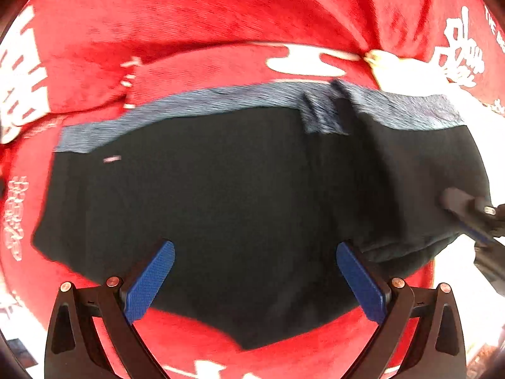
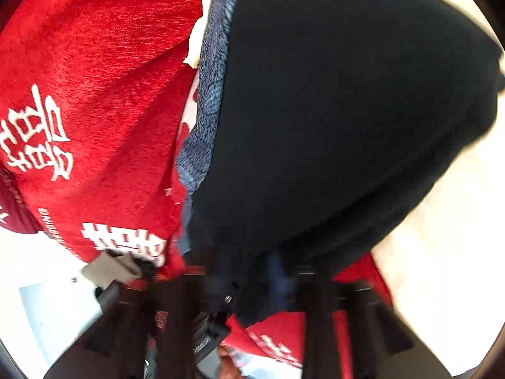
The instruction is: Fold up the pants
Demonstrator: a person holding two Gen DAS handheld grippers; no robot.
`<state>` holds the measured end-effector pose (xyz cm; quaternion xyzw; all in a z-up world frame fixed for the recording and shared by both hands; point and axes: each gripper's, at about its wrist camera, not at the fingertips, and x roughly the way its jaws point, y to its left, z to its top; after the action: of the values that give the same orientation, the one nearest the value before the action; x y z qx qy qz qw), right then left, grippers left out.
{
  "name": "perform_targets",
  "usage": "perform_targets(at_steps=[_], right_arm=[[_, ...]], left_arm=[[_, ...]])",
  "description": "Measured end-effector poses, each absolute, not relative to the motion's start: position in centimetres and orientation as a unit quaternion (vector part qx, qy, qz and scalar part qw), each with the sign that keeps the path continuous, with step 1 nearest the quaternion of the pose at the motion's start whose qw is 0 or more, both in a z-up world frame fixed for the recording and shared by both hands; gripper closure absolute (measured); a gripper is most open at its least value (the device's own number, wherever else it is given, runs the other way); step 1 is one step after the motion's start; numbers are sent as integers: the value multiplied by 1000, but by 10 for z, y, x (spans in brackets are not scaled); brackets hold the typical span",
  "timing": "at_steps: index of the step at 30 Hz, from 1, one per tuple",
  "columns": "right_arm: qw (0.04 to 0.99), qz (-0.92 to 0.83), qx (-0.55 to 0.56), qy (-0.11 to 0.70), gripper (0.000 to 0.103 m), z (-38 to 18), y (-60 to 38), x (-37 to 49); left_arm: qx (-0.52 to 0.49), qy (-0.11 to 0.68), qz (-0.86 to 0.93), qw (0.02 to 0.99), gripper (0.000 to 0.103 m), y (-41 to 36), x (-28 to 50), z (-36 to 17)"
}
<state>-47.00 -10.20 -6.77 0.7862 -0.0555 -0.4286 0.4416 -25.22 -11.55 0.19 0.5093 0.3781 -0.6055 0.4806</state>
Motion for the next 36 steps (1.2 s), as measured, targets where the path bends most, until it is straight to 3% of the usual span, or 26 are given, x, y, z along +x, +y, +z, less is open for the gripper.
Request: perform_targets(at_steps=[5, 11, 12, 14, 17, 20, 23, 24, 25, 26, 31, 35, 36], right_arm=[[495, -421, 759, -30, 98, -37, -94, -465], [475, -383, 793, 3, 96, -80, -97, -452], [486, -370, 791, 25, 93, -73, -100, -455], [524, -344, 775, 82, 69, -50, -108, -458], [593, -352, 718, 91, 51, -5, -117, -493], [583, -447, 670, 108, 50, 13, -132, -552], [542, -491, 673, 110, 51, -17, -152, -602], [527, -484, 691, 101, 54, -33, -158, -611], [518, -465, 713, 84, 69, -50, -162, -618], [514, -440, 734, 65, 70, -66, -165, -620], [529, -415, 739, 45, 70, -56, -162, -613], [518, -461, 709, 128, 69, -46, -164, -608], [517, -469, 701, 147, 60, -49, -165, -608]], left_arm=[[523, 403, -559, 502, 0, -116, -228, -13], [527, 375, -571, 507, 0, -118, -239, 9], [523, 373, -574, 507, 0, -119, -242, 15], [514, 370, -581, 511, 0, -129, -250, 24], [507, 364, -587, 516, 0, -145, -271, 31], [496, 367, -596, 513, 0, -163, -298, 29], [485, 379, -609, 500, 0, -173, -331, 26], [484, 382, -613, 495, 0, -173, -342, 24], [485, 383, -616, 489, 0, -174, -352, 21], [495, 379, -615, 483, 0, -176, -363, 13], [520, 393, -582, 487, 0, -172, -355, -22], [537, 376, -580, 484, 0, -165, -339, -18], [544, 363, -582, 484, 0, -162, -337, -16]])
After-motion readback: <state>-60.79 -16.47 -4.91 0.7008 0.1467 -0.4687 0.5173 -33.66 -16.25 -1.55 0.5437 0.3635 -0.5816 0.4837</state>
